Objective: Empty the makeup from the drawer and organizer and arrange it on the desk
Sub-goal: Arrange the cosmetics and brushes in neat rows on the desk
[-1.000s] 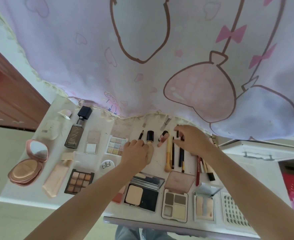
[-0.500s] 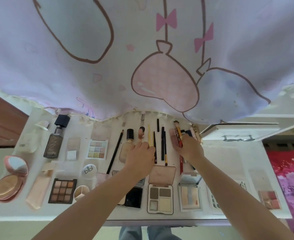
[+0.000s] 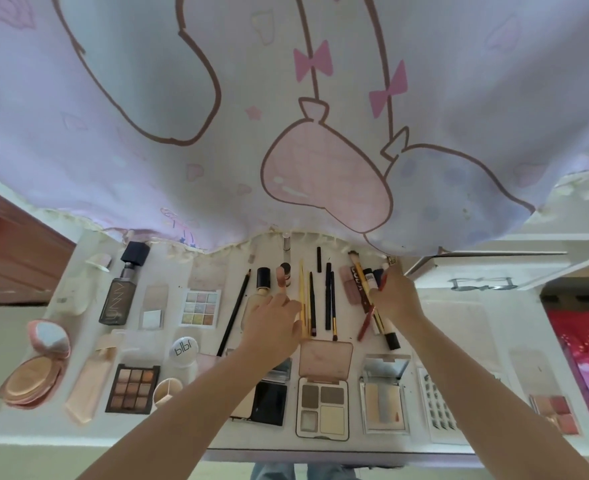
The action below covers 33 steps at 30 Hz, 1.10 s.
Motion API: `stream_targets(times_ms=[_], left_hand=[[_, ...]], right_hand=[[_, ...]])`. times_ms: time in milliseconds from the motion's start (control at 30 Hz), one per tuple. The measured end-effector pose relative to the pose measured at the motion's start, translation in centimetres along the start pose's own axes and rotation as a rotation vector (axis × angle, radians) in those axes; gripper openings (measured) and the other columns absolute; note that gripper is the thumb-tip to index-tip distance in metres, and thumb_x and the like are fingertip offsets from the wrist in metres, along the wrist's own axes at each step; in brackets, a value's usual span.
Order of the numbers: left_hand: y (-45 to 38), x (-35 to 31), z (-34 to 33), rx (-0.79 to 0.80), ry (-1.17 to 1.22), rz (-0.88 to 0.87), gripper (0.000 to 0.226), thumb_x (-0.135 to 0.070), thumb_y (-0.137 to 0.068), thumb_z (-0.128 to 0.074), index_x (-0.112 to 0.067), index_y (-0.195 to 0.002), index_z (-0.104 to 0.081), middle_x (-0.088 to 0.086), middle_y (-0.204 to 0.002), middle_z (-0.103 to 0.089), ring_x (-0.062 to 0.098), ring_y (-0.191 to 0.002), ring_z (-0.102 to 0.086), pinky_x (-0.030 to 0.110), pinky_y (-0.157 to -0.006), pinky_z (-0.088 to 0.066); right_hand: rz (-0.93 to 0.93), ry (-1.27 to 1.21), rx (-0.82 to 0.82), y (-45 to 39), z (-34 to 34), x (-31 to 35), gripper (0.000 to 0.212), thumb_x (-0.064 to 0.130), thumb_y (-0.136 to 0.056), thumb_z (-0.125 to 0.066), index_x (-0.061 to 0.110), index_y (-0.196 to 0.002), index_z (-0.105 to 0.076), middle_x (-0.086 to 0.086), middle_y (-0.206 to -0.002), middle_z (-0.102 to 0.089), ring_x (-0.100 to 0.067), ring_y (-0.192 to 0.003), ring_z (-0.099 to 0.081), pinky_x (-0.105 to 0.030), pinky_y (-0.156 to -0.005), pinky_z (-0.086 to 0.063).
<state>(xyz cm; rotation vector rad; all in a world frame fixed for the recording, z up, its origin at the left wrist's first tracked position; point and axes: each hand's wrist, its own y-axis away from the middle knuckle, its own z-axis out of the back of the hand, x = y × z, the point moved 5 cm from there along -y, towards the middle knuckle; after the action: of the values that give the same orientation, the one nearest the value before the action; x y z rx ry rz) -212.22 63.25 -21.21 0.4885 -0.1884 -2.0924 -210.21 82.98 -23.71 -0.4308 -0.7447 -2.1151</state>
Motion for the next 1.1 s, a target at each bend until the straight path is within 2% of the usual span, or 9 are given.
stream_targets(times_ms=[100,267,400,567,700,767,867,967,1100], left_hand=[[0.0,-0.3,0.6,-0.001,0.09,-0.025,0.036,-0.033,-0.096,-0.038,-0.022,-0.129,-0.045,-0.004,-0.131,-0.047,0.012,-0.118,-0.046,0.026,-0.099,-0.036],[0.2,-2.3,2.4,-0.009,0.173,-0.146,0.044,-0.035,-0.095,-0.04,-0.021,-0.136,-0.037,-0.005,-0.133,-0.045,0.011,-0.122,-0.043,0.023,-0.096,-0.035],[1.3,-3.5,4.4,-0.046,0.363,-0.203,0.021,-0.027,-0.095,-0.043,-0.017,-0.108,-0.056,-0.014,-0.077,-0.049,0.001,-0.07,-0.05,0.01,-0.065,-0.036],[2.6,-2.0,6.8,-0.16,1.123,-0.042,0.021,-0.003,-0.088,-0.053,-0.021,-0.078,-0.059,-0.008,-0.061,-0.058,-0.004,-0.049,-0.054,0.008,-0.053,-0.045],[2.6,-1.5,7.0,-0.218,1.818,0.108,0.018,0.002,-0.086,-0.049,-0.005,-0.077,-0.061,0.003,-0.057,-0.054,0.009,-0.047,-0.052,0.015,-0.047,-0.048],[2.4,-2.0,6.8,-0.233,1.971,0.133,0.02,-0.002,-0.09,-0.045,-0.006,-0.077,-0.06,0.003,-0.058,-0.052,0.012,-0.053,-0.049,0.016,-0.045,-0.047],[2.2,-2.6,6.9,-0.253,2.006,0.1,0.023,-0.014,-0.096,-0.036,-0.016,-0.08,-0.053,0.001,-0.064,-0.058,0.015,-0.062,-0.058,0.023,-0.059,-0.051],[2.0,-2.2,7.5,-0.289,1.914,0.046,0.026,-0.026,-0.099,-0.026,-0.024,-0.087,-0.049,-0.001,-0.053,-0.054,0.013,-0.047,-0.058,0.027,-0.049,-0.051],[1.3,-1.1,7.6,-0.205,1.258,0.046,0.024,-0.021,-0.1,-0.027,-0.019,-0.111,-0.047,-0.001,-0.055,-0.036,0.005,-0.044,-0.038,0.013,-0.039,-0.033]], right_hand=[[0.008,-0.196,-0.032,1.6,3.0,0.4,0.026,0.004,-0.09,-0.05,0.001,-0.115,-0.045,-0.013,-0.08,-0.06,-0.015,-0.059,-0.056,-0.014,-0.047,-0.044],[0.025,-0.603,0.135,5.1,4.2,1.7,0.007,-0.002,-0.088,-0.051,0.004,-0.092,-0.052,-0.009,-0.055,-0.055,-0.005,-0.034,-0.049,-0.015,-0.036,-0.042],[0.107,-0.808,0.205,6.8,5.1,4.3,0.015,-0.004,-0.09,-0.047,0.005,-0.08,-0.054,0.001,-0.042,-0.055,-0.006,-0.033,-0.048,-0.016,-0.033,-0.038],[0.214,-0.723,0.288,8.3,5.8,5.6,0.024,0.008,-0.094,-0.041,0.01,-0.072,-0.051,0.005,-0.042,-0.043,-0.006,-0.032,-0.03,-0.015,-0.033,-0.025],[0.218,-0.879,0.344,9.1,5.1,6.3,0.023,-0.002,-0.092,-0.038,0.005,-0.072,-0.046,-0.004,-0.052,-0.052,-0.009,-0.036,-0.043,-0.018,-0.036,-0.036],[0.221,-0.883,0.378,9.4,4.6,6.5,0.021,-0.006,-0.091,-0.039,0.004,-0.073,-0.047,-0.007,-0.057,-0.056,-0.01,-0.039,-0.05,-0.019,-0.038,-0.041],[0.205,-0.79,0.416,9.2,3.9,6.3,0.019,-0.006,-0.089,-0.045,0.004,-0.074,-0.052,-0.006,-0.063,-0.062,-0.011,-0.047,-0.058,-0.019,-0.045,-0.047],[0.151,-0.647,0.347,8.6,4.3,5.3,0.02,-0.001,-0.09,-0.048,0.012,-0.076,-0.055,-0.004,-0.071,-0.063,-0.009,-0.058,-0.059,-0.014,-0.05,-0.048],[0.138,-0.643,0.252,7.9,5.7,5.1,0.024,0.001,-0.091,-0.046,0.012,-0.072,-0.055,-0.003,-0.068,-0.061,-0.009,-0.056,-0.057,-0.011,-0.047,-0.045]])
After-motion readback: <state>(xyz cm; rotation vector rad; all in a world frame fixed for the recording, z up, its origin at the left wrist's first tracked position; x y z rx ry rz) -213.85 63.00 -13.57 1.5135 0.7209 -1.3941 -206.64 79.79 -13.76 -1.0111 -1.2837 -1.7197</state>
